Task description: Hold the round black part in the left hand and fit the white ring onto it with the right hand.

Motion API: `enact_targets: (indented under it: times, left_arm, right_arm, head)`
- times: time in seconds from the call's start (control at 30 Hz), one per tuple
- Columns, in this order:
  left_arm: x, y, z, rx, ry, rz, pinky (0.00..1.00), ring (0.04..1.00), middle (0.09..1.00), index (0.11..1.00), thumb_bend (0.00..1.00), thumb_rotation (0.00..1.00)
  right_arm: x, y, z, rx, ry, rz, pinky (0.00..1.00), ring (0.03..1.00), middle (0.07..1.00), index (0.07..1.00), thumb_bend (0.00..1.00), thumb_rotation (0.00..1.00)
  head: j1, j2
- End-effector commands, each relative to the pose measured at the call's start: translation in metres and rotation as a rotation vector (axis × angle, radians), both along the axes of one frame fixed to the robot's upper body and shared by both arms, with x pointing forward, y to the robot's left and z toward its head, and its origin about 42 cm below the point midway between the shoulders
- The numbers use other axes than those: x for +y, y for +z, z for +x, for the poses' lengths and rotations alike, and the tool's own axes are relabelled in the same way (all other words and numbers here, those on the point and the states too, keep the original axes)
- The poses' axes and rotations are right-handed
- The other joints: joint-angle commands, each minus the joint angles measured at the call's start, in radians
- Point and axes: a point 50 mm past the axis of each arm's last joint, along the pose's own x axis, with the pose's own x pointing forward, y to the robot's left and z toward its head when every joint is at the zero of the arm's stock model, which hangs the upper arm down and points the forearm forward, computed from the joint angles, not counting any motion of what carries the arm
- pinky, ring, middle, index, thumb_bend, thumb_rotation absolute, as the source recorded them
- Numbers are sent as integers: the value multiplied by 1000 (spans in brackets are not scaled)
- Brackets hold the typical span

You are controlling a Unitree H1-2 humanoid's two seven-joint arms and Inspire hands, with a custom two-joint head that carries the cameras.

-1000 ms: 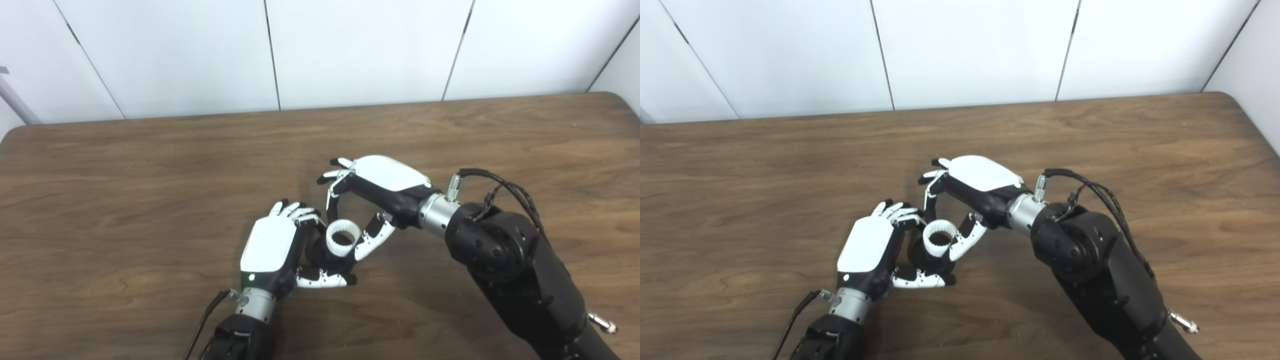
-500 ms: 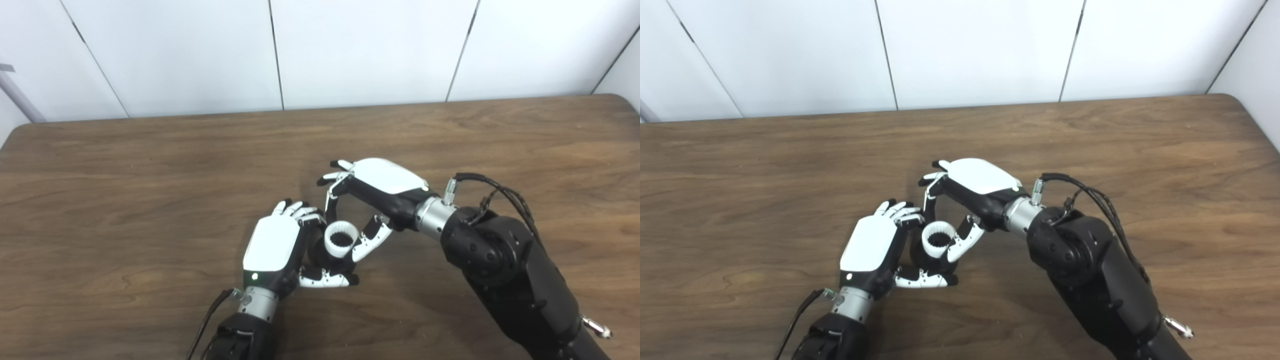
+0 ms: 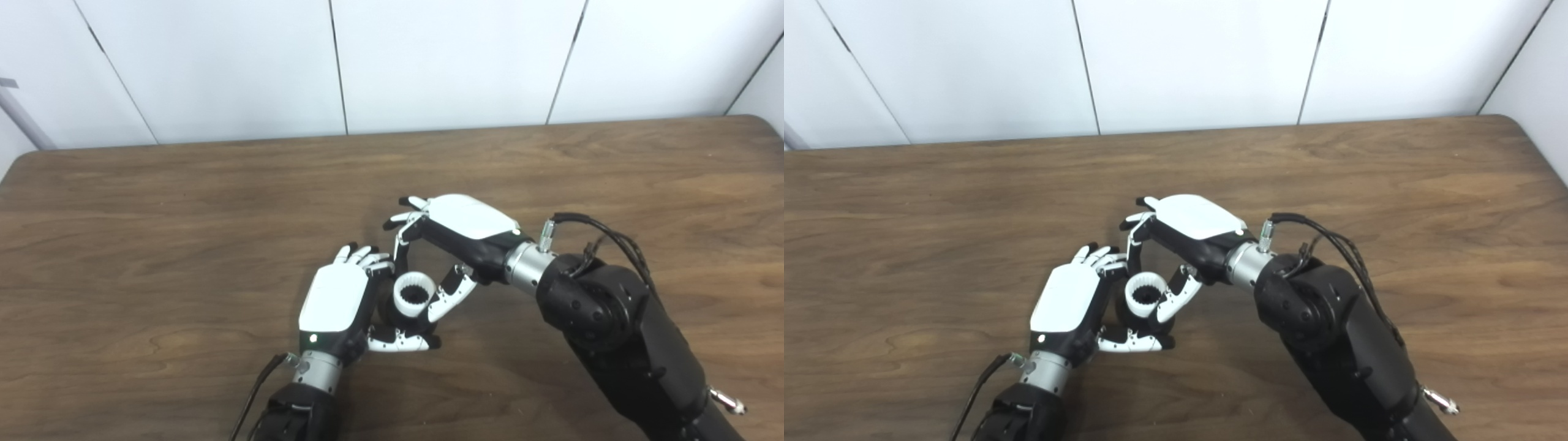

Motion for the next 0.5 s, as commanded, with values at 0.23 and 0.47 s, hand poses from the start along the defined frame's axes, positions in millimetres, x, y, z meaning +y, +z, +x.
enact_targets:
  times: [0.23, 0.47]
  left_arm:
    - [-5, 8, 5, -46, 1, -9, 956, 875, 781, 485, 524, 52]
    - [-6, 9, 5, -49, 0, -12, 956, 875, 782, 485, 524, 52]
  right_arm:
    - [4, 11, 2, -62, 21, 21, 1000, 1000, 877, 483, 523, 129]
    - [3, 10, 3, -51, 16, 15, 1000, 1000, 880, 483, 523, 129]
  head:
    - [3, 1]
    - [0, 1]
